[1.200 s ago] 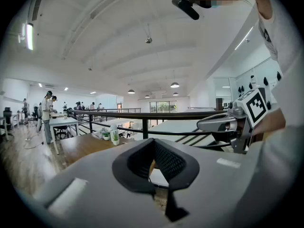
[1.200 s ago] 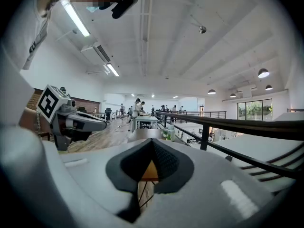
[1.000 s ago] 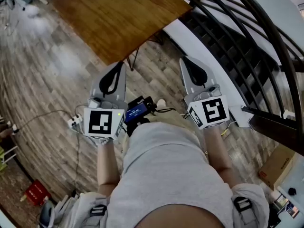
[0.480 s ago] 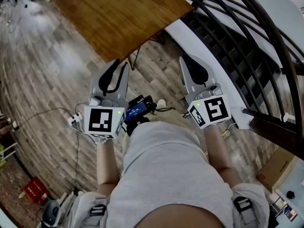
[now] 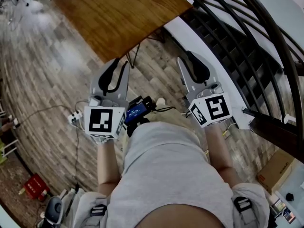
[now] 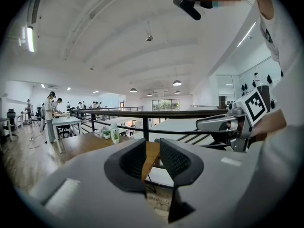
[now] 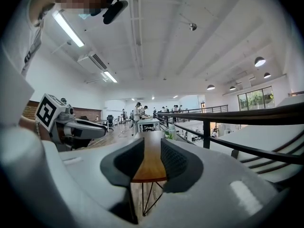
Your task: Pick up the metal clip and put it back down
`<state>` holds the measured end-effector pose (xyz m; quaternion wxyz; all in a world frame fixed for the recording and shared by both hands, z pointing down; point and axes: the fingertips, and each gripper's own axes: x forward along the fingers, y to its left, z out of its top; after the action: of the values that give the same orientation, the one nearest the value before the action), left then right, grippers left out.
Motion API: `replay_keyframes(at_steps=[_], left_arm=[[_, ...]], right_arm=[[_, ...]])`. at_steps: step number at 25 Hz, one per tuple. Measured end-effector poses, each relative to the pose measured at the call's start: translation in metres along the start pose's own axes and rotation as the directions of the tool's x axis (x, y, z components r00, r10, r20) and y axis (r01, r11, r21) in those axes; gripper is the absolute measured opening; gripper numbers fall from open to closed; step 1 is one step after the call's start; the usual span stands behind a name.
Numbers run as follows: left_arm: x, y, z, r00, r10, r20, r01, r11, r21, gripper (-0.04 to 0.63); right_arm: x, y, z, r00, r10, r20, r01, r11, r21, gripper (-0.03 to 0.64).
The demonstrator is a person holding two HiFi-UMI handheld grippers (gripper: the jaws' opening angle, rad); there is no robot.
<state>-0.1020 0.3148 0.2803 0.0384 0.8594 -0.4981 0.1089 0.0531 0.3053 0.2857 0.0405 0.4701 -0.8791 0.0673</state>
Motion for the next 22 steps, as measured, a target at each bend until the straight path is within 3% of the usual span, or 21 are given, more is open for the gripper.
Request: replay_keyframes(at_steps=[15,22], left_arm=[[0.013,-0.003,0.002,0.999,0.037,0.021,-0.038,0.999,0.030,0.091],[0.039,-0.003,0.003,0.998,-0.021,0.053,0.019,0.999,0.037,0.089]], right_arm=[[-0.012,-0.017,-0.016,1.000,0.005,-0.002,-0.005,1.000,0.012,0.104],[-0.002,-0.032,-0.013,0.999,-0.040,0.019,0.039,0.999,0.006,0.104]])
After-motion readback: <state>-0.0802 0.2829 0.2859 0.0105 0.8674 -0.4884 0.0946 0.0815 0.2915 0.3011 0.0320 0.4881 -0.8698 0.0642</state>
